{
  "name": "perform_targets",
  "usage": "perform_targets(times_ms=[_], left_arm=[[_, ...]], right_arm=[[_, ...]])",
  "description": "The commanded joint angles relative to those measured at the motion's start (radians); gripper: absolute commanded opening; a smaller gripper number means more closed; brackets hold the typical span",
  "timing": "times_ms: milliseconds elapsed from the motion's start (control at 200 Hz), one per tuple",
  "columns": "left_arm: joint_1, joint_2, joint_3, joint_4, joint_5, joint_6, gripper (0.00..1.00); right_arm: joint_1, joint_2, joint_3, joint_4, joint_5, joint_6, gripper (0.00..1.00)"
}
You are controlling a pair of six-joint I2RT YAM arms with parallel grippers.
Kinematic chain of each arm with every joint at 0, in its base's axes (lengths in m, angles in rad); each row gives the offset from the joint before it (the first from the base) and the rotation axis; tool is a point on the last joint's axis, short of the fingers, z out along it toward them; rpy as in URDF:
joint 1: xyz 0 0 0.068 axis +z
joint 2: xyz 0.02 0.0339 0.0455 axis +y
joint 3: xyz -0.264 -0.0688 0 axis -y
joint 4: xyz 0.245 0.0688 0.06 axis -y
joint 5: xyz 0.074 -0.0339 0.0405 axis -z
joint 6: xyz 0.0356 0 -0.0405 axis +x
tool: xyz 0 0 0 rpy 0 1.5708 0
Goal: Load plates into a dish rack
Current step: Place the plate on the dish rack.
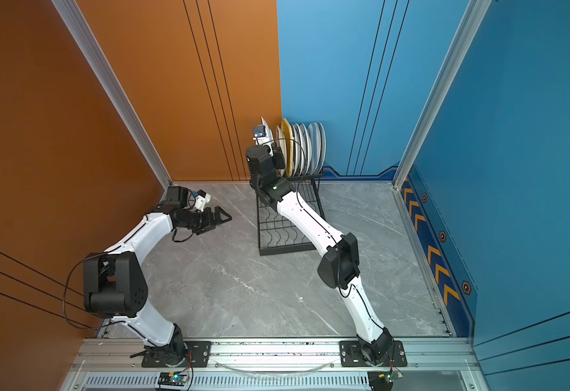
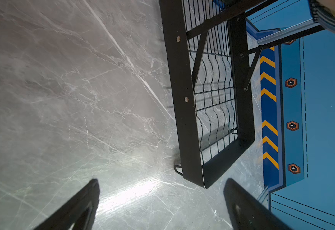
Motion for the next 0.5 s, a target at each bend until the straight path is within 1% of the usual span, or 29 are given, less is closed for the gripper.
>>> perform_targets(times_ms=[0,380,400,495], left_arm=[[0.01,-0.002,-0.022,0.01,0.022,0.016,0.98],[0.016,0.001,-0.036,0.026,0.021,0.007,0.98],[0.016,0.0,-0.037,0.028,0.021,0.006,0.98],[0.016,0.001,-0.043,0.035,0.021,0.0,0.98]], right_arm=[[-0.01,0.0,0.051,0.093,0.022,-0.027,0.0],[-0.017,0.036,0.051,0.061,0.007,-0.017,0.0],[-0.046,0.037,0.051,0.059,0.006,-0.016,0.0],[-0.055,0.043,0.052,0.047,0.004,-0.013,0.0]])
